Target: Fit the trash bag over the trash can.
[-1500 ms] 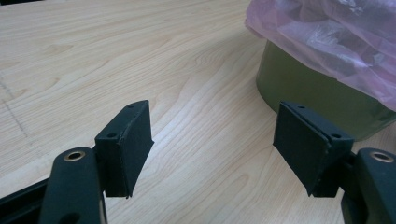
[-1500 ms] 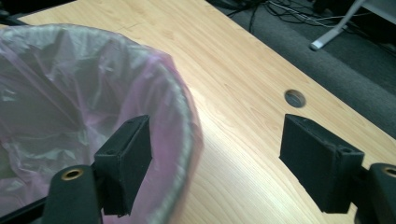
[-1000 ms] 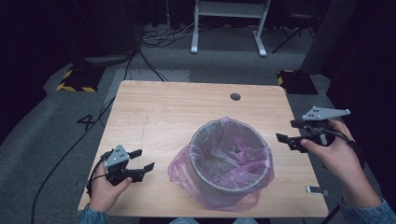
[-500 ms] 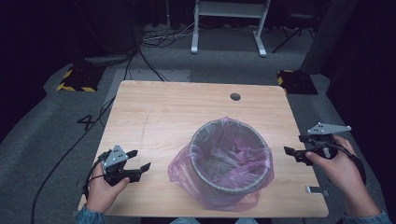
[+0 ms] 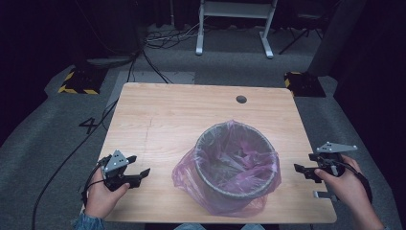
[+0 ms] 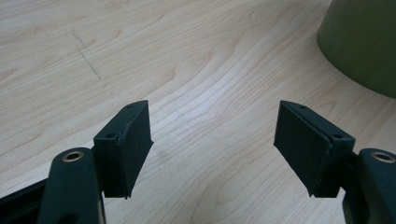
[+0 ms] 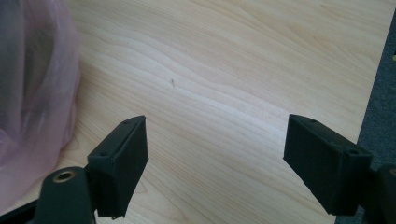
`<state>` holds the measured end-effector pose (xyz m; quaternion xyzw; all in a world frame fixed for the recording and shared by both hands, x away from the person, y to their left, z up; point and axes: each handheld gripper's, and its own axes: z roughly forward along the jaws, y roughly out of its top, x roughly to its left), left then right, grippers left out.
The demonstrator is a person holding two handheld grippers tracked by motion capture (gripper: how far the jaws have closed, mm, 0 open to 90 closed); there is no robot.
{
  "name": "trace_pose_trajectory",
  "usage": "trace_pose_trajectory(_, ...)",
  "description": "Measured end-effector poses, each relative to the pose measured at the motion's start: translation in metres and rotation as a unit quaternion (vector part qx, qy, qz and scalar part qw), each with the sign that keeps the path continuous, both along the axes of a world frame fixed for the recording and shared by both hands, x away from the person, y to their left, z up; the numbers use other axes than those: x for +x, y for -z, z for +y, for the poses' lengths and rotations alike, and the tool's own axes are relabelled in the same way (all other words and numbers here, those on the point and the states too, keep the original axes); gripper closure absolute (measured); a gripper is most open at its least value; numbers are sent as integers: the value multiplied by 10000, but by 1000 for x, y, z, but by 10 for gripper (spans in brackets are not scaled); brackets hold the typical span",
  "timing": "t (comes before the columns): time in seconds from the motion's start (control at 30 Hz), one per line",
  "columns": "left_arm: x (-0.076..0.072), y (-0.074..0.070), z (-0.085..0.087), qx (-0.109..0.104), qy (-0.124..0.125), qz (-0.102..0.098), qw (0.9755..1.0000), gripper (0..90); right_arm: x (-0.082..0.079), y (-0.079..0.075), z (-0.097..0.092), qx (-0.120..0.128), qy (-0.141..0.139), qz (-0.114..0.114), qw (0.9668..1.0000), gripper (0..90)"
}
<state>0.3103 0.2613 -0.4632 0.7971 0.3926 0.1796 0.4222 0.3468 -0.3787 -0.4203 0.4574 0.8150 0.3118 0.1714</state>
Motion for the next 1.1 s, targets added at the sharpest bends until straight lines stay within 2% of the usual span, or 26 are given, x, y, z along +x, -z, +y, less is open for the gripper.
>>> trace_pose_trajectory(0.2,-1,4,3,128,-20,0,9999,271,-5,20,-6,83,-35,-78,9999,203)
trace_pose_trajectory(0.27,-1,6,4,116,-27,6,9999,270,-8,29,-7,125,-54,-114,9998,203)
trace_pose_trajectory(0.6,-3,13,6,98,-81,28,9999,271,-19,56,-10,198,-1,-128,9997,191)
trace_pose_trajectory(0.77,-4,19,6,113,-88,76,9999,269,-26,67,-9,268,69,-328,9991,187)
trace_pose_trajectory(0.83,-4,21,7,153,-84,72,9998,268,-28,71,-8,240,91,-333,9991,183)
trace_pose_trajectory(0.97,-5,22,6,96,-67,111,9999,267,-30,79,-5,285,69,-310,9991,183)
trace_pose_trajectory(1.1,-4,24,4,128,-19,120,9998,266,-31,84,-4,248,80,-472,9985,157)
